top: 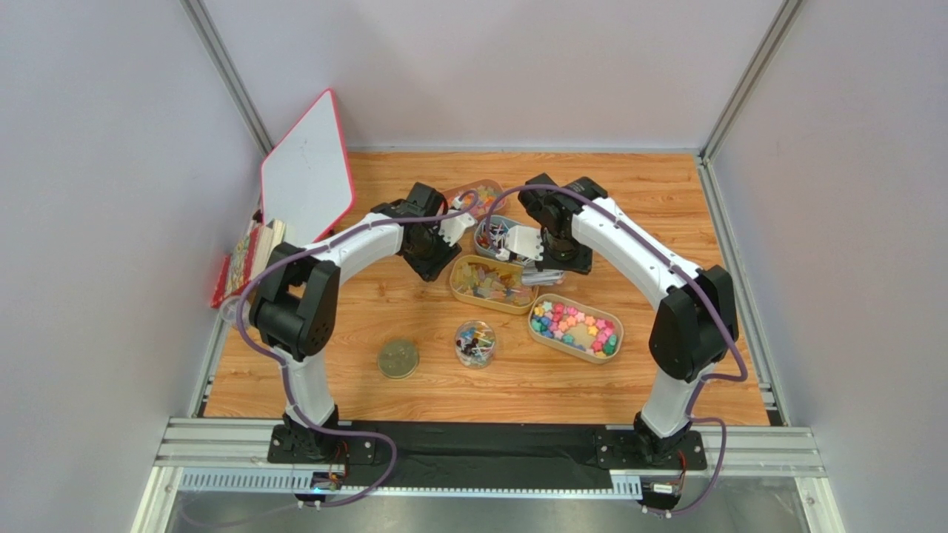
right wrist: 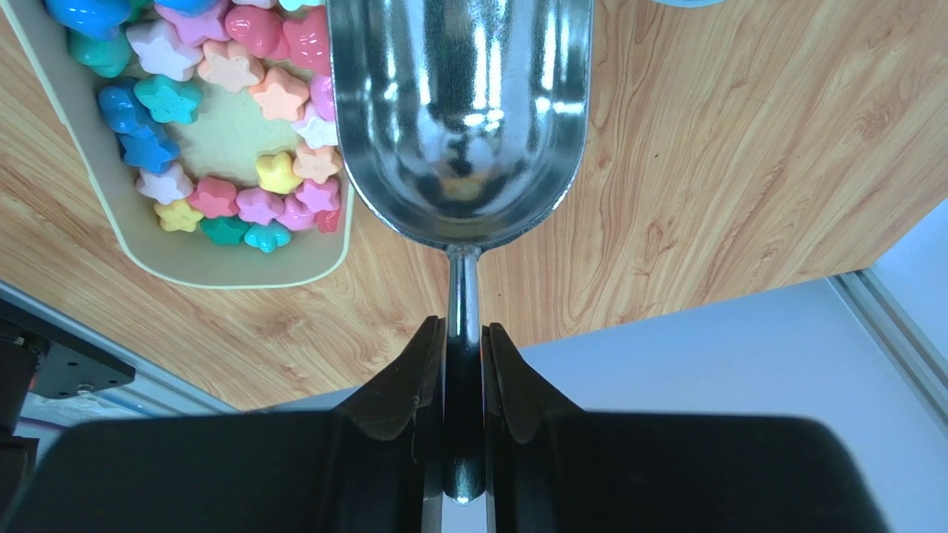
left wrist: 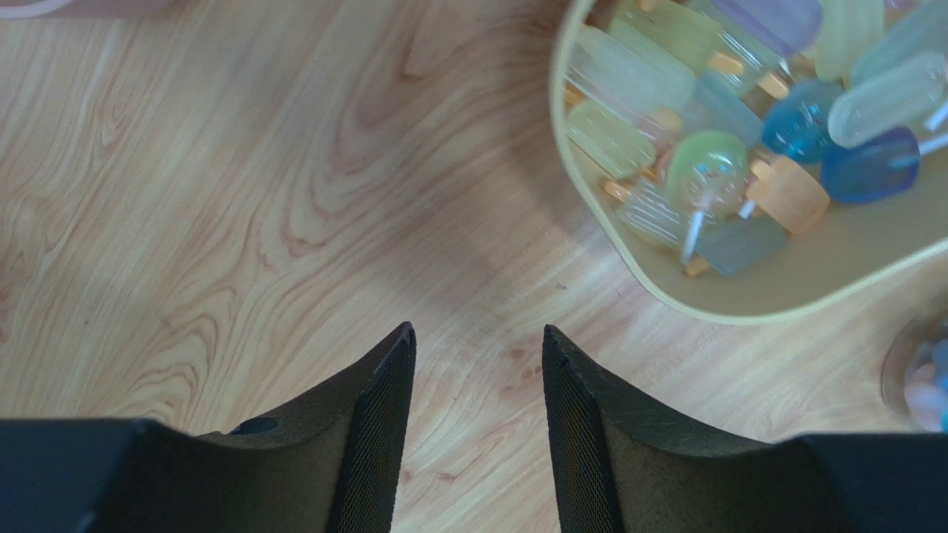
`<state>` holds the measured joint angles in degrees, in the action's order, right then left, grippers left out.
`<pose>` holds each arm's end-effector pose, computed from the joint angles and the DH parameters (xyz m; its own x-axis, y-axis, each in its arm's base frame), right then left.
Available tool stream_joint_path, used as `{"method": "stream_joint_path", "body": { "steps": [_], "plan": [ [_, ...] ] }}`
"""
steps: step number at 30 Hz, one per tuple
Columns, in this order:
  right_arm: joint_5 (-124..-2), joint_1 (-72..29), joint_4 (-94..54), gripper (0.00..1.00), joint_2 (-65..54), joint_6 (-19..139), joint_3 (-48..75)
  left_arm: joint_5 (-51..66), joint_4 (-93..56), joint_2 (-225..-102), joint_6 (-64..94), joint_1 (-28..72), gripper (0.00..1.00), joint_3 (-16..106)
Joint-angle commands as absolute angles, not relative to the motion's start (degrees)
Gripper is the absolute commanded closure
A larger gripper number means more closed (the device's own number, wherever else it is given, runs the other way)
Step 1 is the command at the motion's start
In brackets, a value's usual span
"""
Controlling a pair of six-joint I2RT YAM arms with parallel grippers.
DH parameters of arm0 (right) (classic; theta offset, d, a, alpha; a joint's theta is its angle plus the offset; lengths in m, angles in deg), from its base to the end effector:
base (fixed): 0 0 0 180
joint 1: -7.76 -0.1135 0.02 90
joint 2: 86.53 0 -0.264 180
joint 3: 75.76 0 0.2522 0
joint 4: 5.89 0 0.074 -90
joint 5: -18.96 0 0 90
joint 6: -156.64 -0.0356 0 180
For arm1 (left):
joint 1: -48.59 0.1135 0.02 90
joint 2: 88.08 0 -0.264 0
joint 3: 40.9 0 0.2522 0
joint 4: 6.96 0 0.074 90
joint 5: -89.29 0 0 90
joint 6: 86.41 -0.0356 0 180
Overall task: Pack the candies
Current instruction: Scoop the fake candies from the storage box.
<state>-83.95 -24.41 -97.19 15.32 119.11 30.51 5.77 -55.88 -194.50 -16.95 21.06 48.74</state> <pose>0.2849 0.1698 0.2828 -0.1115 -0.9833 0.1438 -0.9802 0.0849 -0.1791 0.3361 -0.1797 0.1942 -0.5812 0.6961 -0.4214 0.7522 0.6572 0.0481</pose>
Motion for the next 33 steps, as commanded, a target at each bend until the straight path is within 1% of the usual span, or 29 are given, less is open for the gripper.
{"method": "stream_joint_path", "body": {
  "steps": [1, 7, 22, 30, 33],
  "plan": [
    [-88.4, -25.7, -115.3, 1.00, 17.1, 121.5, 31.3, 9.4, -59.2, -196.0, -11.3, 21.5, 0.47, 52.7],
    [-91.6, -27.7, -115.4, 1.00, 18.1, 123.2, 29.6, 11.2, -59.7, -197.1, -10.6, 21.4, 0.47, 52.3],
    [-101.0, -32.2, -115.4, 1.00, 28.4, 126.8, 33.7, 13.9, -57.5, -192.9, -8.9, 21.2, 0.47, 45.4],
    [-104.3, -34.1, -115.4, 1.00, 34.4, 124.7, 41.6, 16.9, -56.5, -192.1, -7.7, 20.8, 0.47, 44.9],
    [-105.3, -34.7, -115.4, 1.00, 36.0, 123.6, 42.8, 19.0, -56.3, -192.2, -6.1, 20.8, 0.47, 45.1]
  ]
}}
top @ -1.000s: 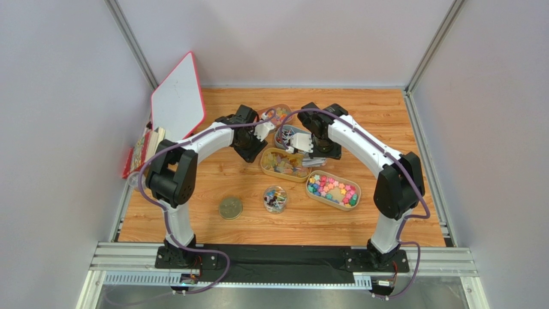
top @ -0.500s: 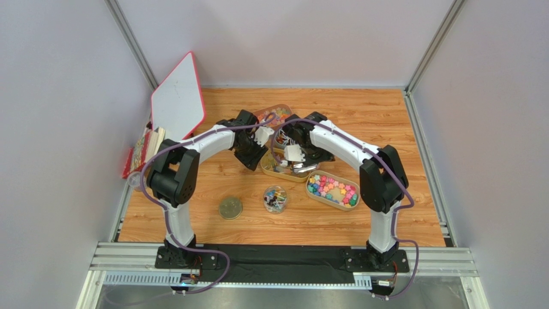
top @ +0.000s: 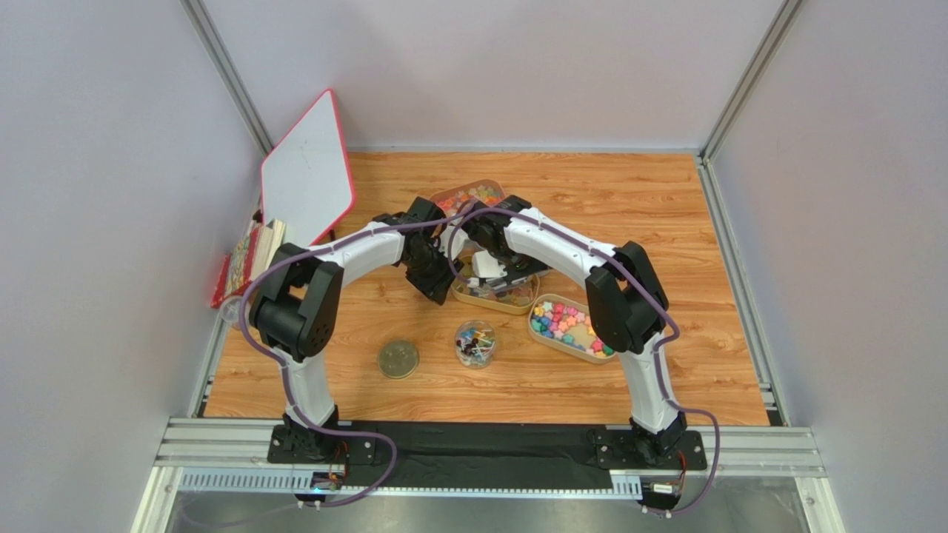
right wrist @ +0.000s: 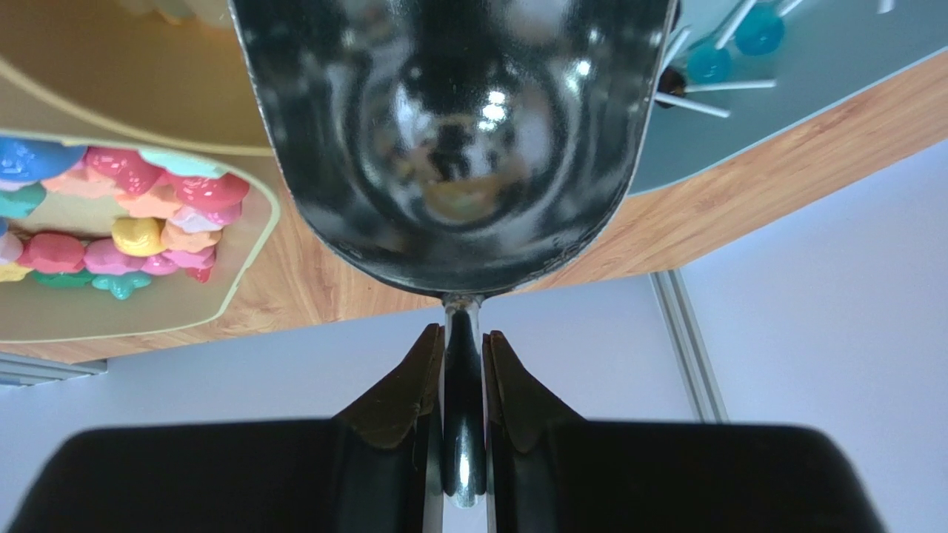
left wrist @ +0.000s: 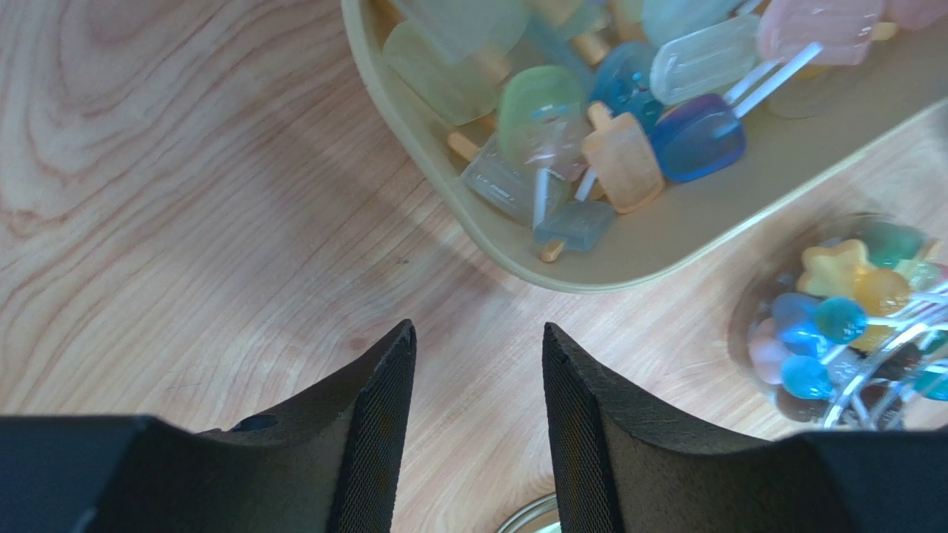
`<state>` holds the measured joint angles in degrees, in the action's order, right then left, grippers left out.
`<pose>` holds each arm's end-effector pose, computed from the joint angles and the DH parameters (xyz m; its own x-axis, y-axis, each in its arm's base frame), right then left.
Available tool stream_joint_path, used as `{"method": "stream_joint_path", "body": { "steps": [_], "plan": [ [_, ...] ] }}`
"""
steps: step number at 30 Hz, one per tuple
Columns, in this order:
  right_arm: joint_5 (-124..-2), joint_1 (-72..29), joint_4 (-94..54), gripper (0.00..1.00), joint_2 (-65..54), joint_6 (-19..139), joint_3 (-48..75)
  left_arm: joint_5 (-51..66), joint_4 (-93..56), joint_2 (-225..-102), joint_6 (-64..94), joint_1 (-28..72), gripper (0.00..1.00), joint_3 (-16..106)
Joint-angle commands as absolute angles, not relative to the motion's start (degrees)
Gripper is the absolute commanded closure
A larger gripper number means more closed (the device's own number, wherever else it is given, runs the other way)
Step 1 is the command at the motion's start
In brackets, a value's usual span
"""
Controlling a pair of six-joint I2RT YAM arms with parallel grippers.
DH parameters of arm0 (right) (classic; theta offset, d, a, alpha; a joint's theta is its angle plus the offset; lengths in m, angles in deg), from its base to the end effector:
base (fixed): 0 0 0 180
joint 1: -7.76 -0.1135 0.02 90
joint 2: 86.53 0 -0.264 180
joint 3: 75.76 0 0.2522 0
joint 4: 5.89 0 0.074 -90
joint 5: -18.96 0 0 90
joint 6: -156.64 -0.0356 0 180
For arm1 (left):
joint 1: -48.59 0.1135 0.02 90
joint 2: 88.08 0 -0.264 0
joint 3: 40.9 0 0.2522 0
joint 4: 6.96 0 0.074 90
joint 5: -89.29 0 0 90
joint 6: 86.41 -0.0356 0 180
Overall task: Pack the candies
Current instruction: Scoop the fake candies from the storage box.
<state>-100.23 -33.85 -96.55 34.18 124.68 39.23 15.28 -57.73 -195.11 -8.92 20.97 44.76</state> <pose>0.3062 0.2487 0.2109 0.1329 -0.8726 0.4700 -0.9587 -0.2334 -0.1623 0.3192 -0.1781 0.1710 -0.7106 0.6068 -0.3562 0.6908 0.6977 -0.1895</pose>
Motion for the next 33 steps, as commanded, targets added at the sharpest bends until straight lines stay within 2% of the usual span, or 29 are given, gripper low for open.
{"method": "stream_joint_path", "body": {
  "steps": [1, 7, 14, 33],
  "plan": [
    [-105.6, -34.8, -115.4, 1.00, 36.3, 122.7, 42.8, 20.0, -56.5, -192.6, -5.8, 20.8, 0.47, 45.3],
    [-105.1, -35.0, -115.4, 1.00, 37.9, 118.1, 42.9, 22.7, -56.2, -193.6, -4.2, 20.9, 0.47, 46.2],
    [-98.5, -35.5, -115.4, 1.00, 38.2, 111.2, 43.1, 26.8, -57.5, -193.6, -3.1, 20.8, 0.48, 47.1],
    [-89.8, -36.3, -115.5, 1.00, 44.8, 100.0, 50.8, 27.9, -55.6, -191.9, -2.2, 20.8, 0.49, 44.7]
  ]
}}
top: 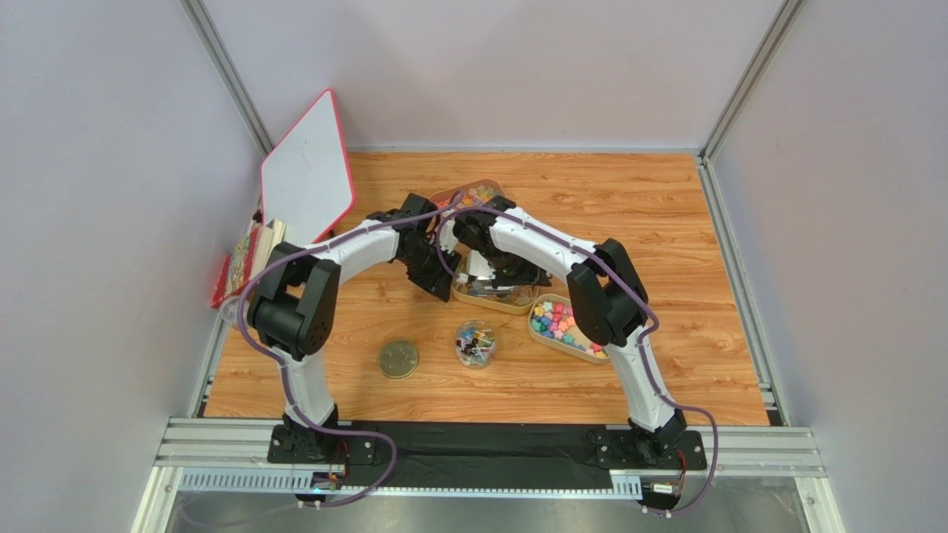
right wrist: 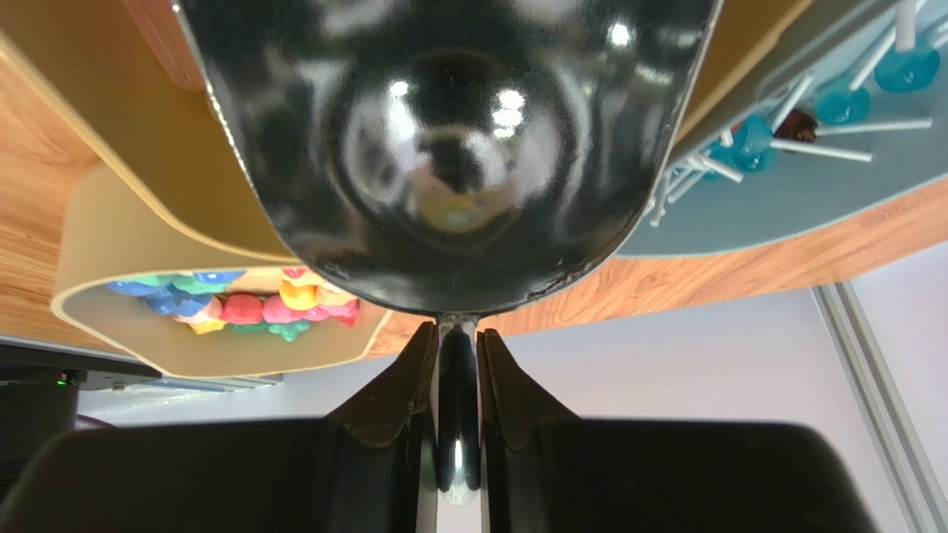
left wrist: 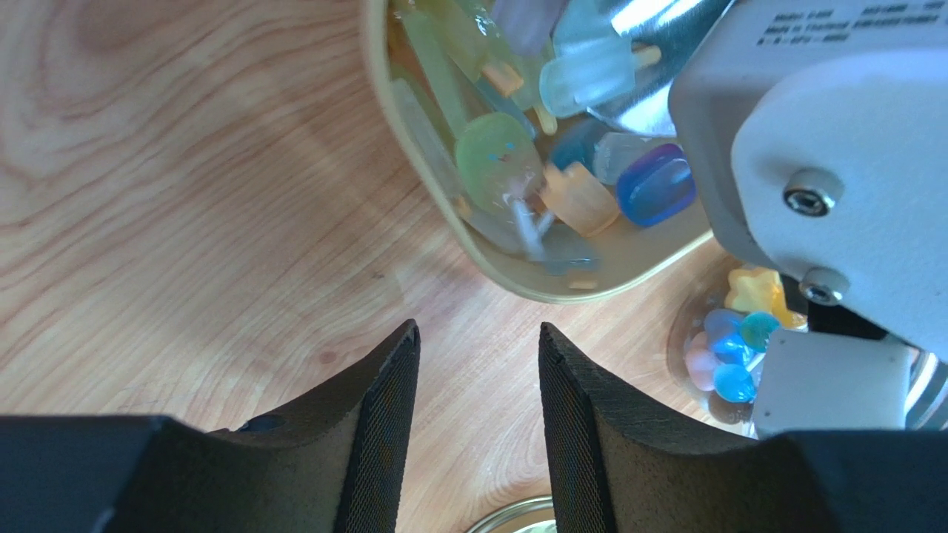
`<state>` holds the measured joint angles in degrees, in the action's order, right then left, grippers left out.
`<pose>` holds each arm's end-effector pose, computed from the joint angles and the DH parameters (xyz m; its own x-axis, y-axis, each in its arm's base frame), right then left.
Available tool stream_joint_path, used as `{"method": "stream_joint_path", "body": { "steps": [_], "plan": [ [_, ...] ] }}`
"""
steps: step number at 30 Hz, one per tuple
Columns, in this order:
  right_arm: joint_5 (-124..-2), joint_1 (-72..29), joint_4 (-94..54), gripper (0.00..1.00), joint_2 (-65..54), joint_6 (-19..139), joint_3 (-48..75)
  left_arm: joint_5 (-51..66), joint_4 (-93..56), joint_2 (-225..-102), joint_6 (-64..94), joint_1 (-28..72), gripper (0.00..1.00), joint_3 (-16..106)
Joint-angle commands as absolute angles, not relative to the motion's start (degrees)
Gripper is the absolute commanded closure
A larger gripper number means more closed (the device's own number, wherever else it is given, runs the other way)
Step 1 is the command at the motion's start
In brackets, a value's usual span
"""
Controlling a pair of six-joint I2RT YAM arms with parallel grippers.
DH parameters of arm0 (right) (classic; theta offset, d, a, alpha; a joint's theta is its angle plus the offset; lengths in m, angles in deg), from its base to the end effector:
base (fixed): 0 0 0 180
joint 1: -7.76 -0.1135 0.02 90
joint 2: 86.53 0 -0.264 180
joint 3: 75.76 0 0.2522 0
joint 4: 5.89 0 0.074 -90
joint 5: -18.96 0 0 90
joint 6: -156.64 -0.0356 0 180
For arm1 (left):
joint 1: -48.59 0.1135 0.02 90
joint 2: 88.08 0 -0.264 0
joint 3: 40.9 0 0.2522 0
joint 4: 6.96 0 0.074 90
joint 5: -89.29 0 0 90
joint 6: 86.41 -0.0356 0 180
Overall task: Pack the candies
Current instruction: Scoop the fake candies from the storage box.
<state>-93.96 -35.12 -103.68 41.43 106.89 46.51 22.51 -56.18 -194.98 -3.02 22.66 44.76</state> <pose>0.3087 0.2678 0.1928 -0.0959 -0.9012 0.4226 -0.9895 0.0404 -0.1384 0.3244 -0.1733 0.1742 -0.7820 0.4978 -0.3750 0.6145 0.7163 -0.3306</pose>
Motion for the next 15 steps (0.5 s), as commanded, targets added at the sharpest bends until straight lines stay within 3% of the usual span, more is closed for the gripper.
{"method": "stream_joint_path", "body": {
  "steps": [1, 15],
  "plan": [
    [-89.4, -36.5, -115.4, 1.00, 45.2, 99.8, 51.4, 27.9, -55.6, -192.0, -2.2, 20.8, 0.49, 44.6],
    [-78.9, -34.3, -115.3, 1.00, 47.8, 98.9, 59.0, 26.0, -56.7, -191.0, -3.7, 20.9, 0.50, 44.1]
  ]
}}
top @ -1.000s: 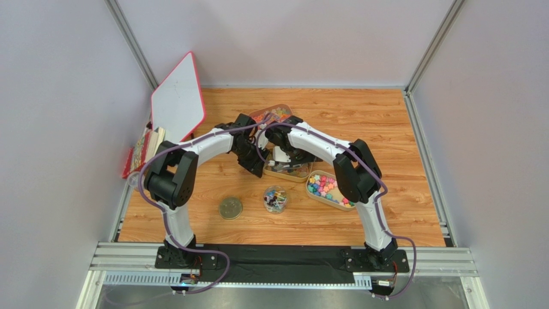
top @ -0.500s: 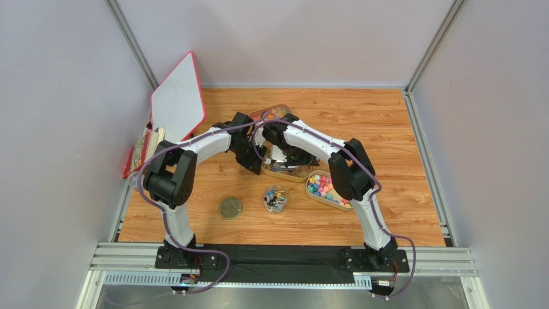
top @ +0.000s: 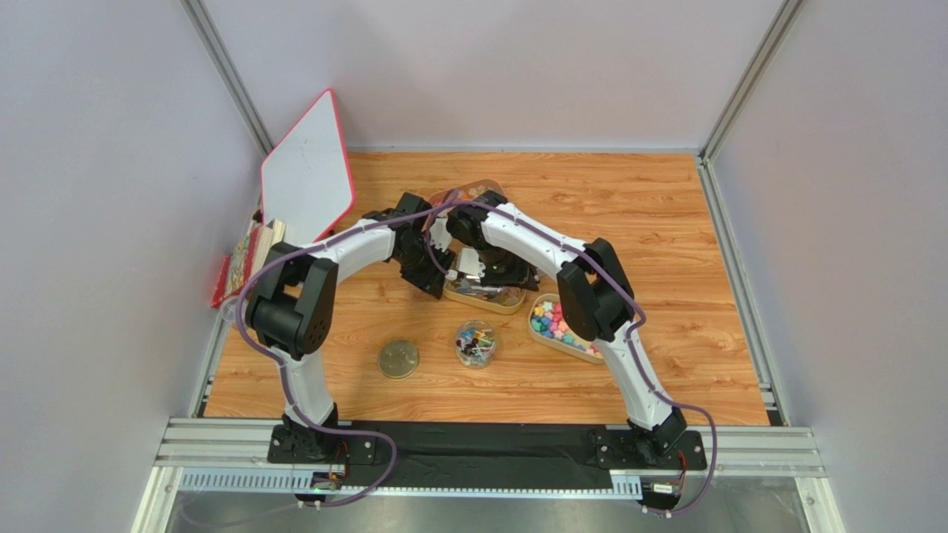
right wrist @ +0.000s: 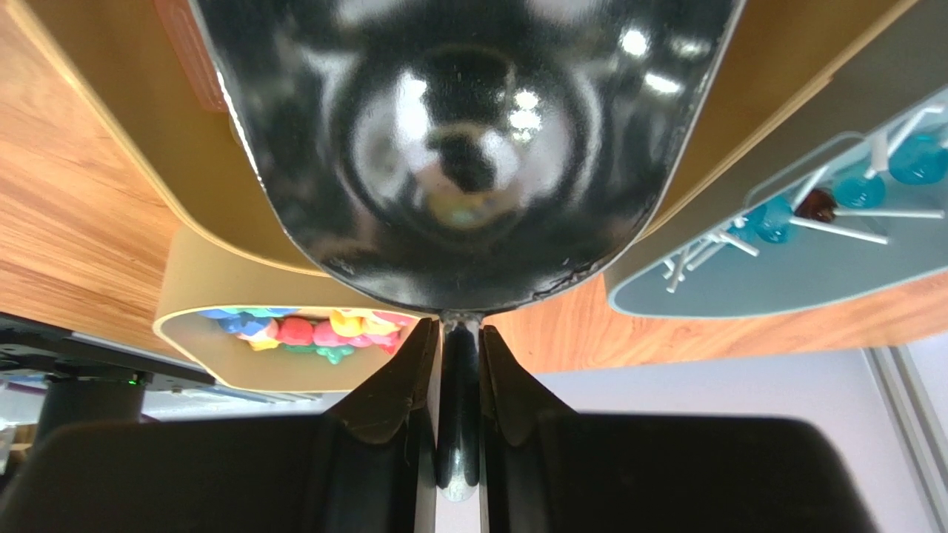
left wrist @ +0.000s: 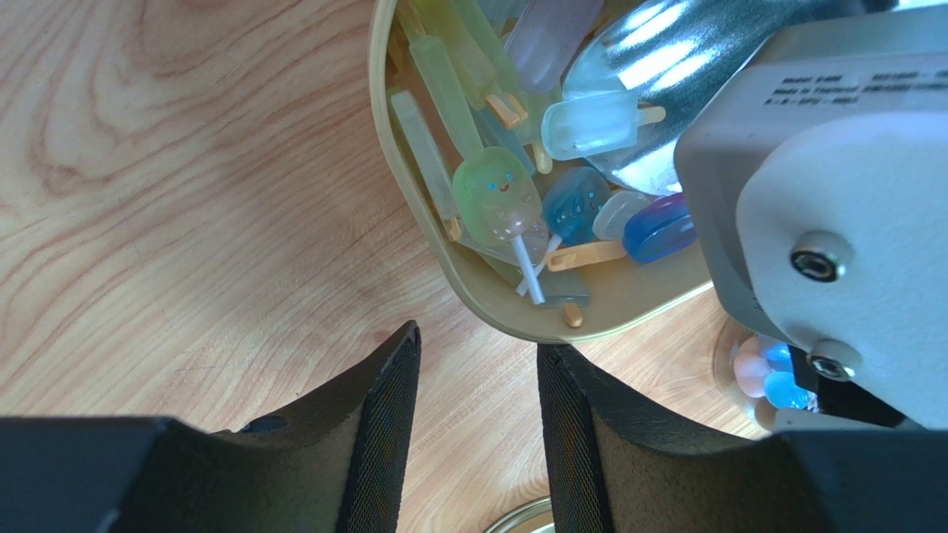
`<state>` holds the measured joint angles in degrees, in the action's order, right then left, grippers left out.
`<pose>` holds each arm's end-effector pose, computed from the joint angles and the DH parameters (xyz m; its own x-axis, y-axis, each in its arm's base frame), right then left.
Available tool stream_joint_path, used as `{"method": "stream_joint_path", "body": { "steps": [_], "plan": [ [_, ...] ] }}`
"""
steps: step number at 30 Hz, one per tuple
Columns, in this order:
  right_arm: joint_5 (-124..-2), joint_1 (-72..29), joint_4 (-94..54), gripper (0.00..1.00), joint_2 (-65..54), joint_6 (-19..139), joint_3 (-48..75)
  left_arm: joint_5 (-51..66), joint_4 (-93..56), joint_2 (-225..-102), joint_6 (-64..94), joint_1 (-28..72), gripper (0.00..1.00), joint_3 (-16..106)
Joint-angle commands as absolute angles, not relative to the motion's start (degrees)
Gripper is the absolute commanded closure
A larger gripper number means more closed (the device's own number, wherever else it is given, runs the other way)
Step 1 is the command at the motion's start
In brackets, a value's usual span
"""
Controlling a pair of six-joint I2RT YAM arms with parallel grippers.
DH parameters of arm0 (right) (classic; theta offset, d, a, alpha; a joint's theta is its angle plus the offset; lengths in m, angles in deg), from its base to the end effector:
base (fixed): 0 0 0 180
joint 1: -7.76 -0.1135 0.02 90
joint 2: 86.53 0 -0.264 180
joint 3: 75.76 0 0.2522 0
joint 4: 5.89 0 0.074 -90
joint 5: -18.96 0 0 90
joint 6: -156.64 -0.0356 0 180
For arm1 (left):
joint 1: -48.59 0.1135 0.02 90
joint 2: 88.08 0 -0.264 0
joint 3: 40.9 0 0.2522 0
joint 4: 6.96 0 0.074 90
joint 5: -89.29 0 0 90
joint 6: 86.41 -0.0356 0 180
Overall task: Pack the candies
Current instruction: Scoop the fake candies from the storage box.
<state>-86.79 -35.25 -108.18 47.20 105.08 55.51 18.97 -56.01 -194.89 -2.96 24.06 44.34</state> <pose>0.3188 0.2841 0.1887 -0.1143 -0.9249 0.3626 -0.9934 0.1042 -0.0473 0.3285 -0.1631 0.1721 -0.7964 0.4815 -0.3659 0.5873 0.7602 -0.2778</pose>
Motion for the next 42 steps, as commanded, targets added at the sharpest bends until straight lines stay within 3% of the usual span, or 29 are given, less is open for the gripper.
{"method": "stream_joint_path", "body": {
  "steps": [1, 11, 23, 37, 42],
  "plan": [
    [-78.2, -33.5, -115.3, 1.00, 47.5, 99.6, 59.1, 25.7, -56.8, -190.9, -3.9, 20.9, 0.50, 44.1],
    [-73.9, -31.4, -109.2, 1.00, 42.0, 102.3, 51.3, 24.5, -62.6, -190.0, -6.7, 22.0, 0.48, 45.5],
    [-72.0, -30.4, -105.1, 1.00, 42.0, 101.5, 54.6, 23.3, -67.8, -186.2, -9.5, 23.1, 0.47, 46.5],
    [-63.2, -23.0, -81.4, 1.00, 18.3, 106.9, 22.8, 23.1, -70.7, -179.8, -13.6, 24.2, 0.46, 49.3],
    [-63.5, -23.0, -76.6, 1.00, 9.8, 111.2, 16.6, 16.6, -70.4, -175.8, -13.3, 24.2, 0.41, 49.6]
  ]
}}
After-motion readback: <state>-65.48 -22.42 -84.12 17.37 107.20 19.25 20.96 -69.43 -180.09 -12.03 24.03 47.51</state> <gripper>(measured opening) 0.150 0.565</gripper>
